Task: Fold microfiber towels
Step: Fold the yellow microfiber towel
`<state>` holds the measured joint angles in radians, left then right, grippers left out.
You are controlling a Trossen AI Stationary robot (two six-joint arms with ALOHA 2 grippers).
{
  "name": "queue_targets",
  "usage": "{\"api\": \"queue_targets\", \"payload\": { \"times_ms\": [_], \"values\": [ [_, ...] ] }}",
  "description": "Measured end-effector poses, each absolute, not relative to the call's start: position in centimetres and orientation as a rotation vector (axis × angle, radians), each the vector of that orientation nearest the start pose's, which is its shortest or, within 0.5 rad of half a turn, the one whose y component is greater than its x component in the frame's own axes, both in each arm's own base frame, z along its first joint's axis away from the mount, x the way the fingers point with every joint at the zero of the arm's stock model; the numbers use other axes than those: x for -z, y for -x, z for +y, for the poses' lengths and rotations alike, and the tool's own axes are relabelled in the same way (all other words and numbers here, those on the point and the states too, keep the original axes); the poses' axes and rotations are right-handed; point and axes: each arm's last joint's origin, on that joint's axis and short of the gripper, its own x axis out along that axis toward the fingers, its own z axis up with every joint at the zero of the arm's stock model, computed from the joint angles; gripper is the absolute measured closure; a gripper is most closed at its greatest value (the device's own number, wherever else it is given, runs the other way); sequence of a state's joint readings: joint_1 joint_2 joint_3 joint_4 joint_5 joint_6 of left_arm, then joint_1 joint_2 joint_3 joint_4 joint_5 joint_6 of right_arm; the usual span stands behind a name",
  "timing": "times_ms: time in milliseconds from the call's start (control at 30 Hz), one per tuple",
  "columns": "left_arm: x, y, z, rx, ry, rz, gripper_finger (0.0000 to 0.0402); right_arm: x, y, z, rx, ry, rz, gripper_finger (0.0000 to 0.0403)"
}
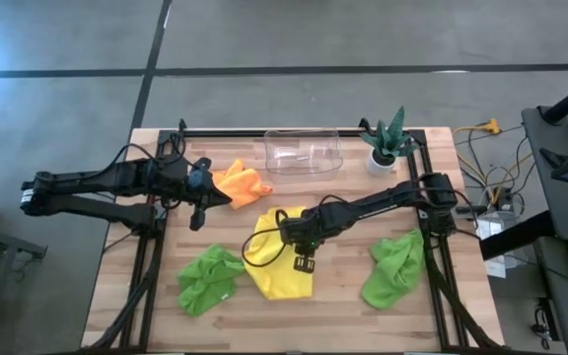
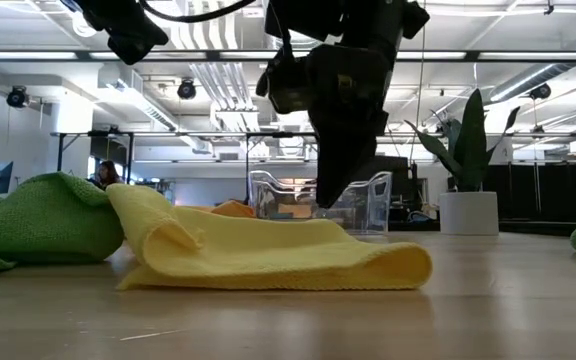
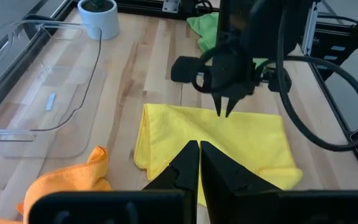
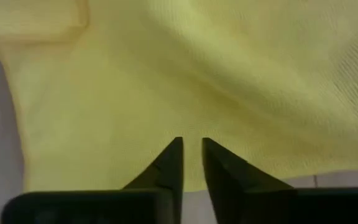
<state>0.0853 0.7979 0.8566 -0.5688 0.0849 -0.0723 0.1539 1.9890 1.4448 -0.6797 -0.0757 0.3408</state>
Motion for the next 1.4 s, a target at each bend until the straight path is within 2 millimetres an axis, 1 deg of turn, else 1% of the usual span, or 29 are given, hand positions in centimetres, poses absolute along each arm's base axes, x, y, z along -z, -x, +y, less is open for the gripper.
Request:
{"api": "queue_targets", "payload": {
  "times_ms": [133,200,267,367,467,667,767,900,1000,1100,1200,1300,1400],
  "values": [
    [-32.0,-16.1,1.1,-0.019,0.114,0.507,0.0402,-17.4,-39.7,6.2,-0.005,-0.224,1.256,0.0298],
    [-32.0,-16.1,1.1,-0.019,0.114,0.507,0.0402,-16.9,-39.8,6.2,-0.01,-0.212,1.265,0.0283],
    [-32.0,-16.1,1.1,-0.019,0.114,0.507,0.0402,-16.5,-39.6,6.2,-0.015,-0.203,1.272,0.0274],
    [-32.0,-16.1,1.1,-0.019,0.114,0.506,0.0402,-15.8,-39.2,6.0,-0.007,-0.208,1.282,0.0272],
    [-32.0,-16.1,1.1,-0.019,0.113,0.505,0.0402,-15.2,-38.8,5.8,0.002,-0.21,1.309,0.0281],
    [-32.0,-16.1,1.2,-0.025,0.111,0.5,0.0402,-14.6,-38.4,5.8,0.003,-0.208,1.328,0.0311],
    [-32.0,-16.1,1.2,-0.027,0.11,0.5,0.0402,-14.6,-38.4,5.8,-0.014,-0.213,1.33,0.0337],
    [-32.0,-16.1,1.2,-0.031,0.109,0.499,0.0402,-14.5,-38.1,5.8,-0.016,-0.216,1.358,0.0384],
    [-32.0,-16.1,1.2,-0.03,0.11,0.498,0.0402,-14.6,-37.7,5.7,-0.006,-0.212,1.406,0.0393],
    [-32.0,-16.1,1.2,-0.03,0.11,0.498,0.0402,-15.2,-37.5,5.7,0.002,-0.215,1.423,0.0394],
    [-32.0,-16.1,1.2,-0.03,0.111,0.498,0.0402,-16.3,-37.5,5.7,0.03,-0.258,1.398,0.0394],
    [-32.0,-16.1,1.2,-0.031,0.111,0.498,0.0402,-17.8,-37.2,5.9,0.082,-0.343,1.352,0.0394],
    [-31.8,-16.2,1.2,-0.031,0.112,0.519,0.0402,-19.0,-37.3,6.7,0.142,-0.475,1.276,0.0394]
  ]
}}
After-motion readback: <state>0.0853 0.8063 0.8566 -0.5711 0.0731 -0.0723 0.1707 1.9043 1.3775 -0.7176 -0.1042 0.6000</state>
